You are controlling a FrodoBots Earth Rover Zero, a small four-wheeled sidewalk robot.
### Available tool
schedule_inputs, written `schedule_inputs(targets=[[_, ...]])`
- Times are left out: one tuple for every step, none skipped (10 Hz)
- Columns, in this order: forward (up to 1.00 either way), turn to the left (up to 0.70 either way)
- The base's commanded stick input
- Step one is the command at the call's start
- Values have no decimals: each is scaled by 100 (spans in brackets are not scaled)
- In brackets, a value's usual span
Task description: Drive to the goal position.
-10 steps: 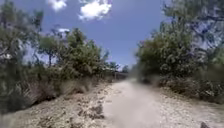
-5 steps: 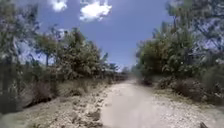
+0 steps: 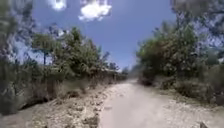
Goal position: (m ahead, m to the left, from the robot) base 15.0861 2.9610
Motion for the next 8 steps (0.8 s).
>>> schedule_inputs(targets=[[45, 0], [45, 0], [45, 0], [45, 0], [45, 0], [45, 0], [45, 0], [45, 0]])
